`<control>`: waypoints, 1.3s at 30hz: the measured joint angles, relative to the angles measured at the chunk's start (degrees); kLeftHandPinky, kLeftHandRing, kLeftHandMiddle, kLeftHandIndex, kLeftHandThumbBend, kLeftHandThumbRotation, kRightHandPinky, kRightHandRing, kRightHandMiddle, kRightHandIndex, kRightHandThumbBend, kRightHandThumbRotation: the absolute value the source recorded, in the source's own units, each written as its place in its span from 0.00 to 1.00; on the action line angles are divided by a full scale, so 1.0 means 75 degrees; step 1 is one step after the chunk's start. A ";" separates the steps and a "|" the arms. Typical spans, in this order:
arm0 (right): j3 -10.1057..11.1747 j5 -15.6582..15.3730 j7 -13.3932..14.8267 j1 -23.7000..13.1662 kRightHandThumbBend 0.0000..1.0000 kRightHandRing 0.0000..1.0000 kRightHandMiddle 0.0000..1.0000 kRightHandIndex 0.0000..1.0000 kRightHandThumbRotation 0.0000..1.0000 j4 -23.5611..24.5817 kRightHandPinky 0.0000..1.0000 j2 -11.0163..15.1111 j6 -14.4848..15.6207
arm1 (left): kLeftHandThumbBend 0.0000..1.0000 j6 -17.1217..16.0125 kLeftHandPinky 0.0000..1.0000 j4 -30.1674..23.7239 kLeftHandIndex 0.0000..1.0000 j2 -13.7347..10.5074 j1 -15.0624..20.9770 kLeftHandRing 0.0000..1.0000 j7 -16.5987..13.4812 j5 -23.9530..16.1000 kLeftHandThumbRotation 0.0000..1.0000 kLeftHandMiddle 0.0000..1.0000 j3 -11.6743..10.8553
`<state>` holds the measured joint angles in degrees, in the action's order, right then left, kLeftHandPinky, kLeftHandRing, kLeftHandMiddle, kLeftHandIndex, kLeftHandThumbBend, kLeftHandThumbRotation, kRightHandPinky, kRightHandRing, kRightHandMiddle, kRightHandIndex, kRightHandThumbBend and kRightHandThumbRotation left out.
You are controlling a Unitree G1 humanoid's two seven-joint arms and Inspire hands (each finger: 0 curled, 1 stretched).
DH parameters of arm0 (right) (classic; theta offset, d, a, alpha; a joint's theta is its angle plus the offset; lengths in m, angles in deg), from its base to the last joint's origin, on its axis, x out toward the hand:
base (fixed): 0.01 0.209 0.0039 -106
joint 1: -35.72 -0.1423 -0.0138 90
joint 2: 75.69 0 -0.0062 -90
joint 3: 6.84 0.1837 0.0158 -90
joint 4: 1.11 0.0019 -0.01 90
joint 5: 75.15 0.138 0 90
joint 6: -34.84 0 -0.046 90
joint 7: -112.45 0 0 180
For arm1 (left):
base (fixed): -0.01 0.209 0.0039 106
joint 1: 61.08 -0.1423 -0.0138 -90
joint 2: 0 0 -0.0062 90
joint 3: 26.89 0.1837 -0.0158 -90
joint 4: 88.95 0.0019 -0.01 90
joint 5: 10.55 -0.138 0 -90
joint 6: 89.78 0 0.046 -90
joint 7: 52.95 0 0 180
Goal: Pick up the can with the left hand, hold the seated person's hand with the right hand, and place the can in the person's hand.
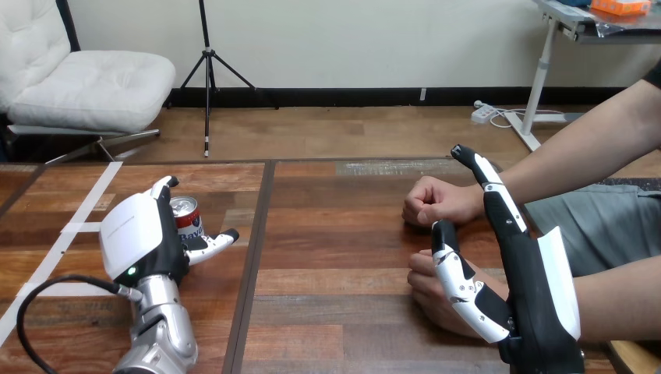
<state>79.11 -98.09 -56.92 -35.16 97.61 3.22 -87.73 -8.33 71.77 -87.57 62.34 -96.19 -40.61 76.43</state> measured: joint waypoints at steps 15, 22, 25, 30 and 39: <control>0.0019 -0.0081 0.0002 0.0018 0.22 0.98 0.95 0.92 0.54 0.0000 0.98 0.0003 0.0000 | 0.86 0.0221 0.74 0.0156 0.82 0.0001 0.0302 0.80 0.0158 0.0004 0.34 0.82 -0.0001; 0.0033 -0.0073 -0.0005 0.0020 0.21 0.98 0.96 0.92 0.54 0.0001 0.99 0.0011 0.0000 | 0.87 0.0303 0.74 0.0209 0.82 -0.0002 0.0384 0.80 0.0174 0.0006 0.34 0.83 -0.0003; 0.0038 -0.0069 -0.0006 0.0021 0.22 0.99 0.96 0.92 0.54 0.0000 1.00 0.0011 0.0000 | 0.86 0.0309 0.75 0.0231 0.82 -0.0002 0.0402 0.81 0.0174 0.0006 0.33 0.83 -0.0004; 0.0044 -0.0065 -0.0006 0.0022 0.22 0.99 0.96 0.92 0.54 0.0000 1.00 0.0011 0.0000 | 0.87 0.0352 0.74 0.0248 0.82 -0.0001 0.0418 0.81 0.0181 0.0007 0.33 0.83 -0.0002; 0.0062 -0.0072 -0.0009 0.0041 0.23 0.98 0.96 0.93 0.56 0.0000 1.00 0.0020 0.0000 | 0.87 0.0434 0.75 0.0287 0.83 -0.0002 0.0419 0.81 0.0272 0.0020 0.35 0.83 -0.0011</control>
<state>79.57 -98.63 -56.99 -34.85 97.61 3.37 -87.74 -5.07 73.91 -87.59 65.49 -94.15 -40.46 76.35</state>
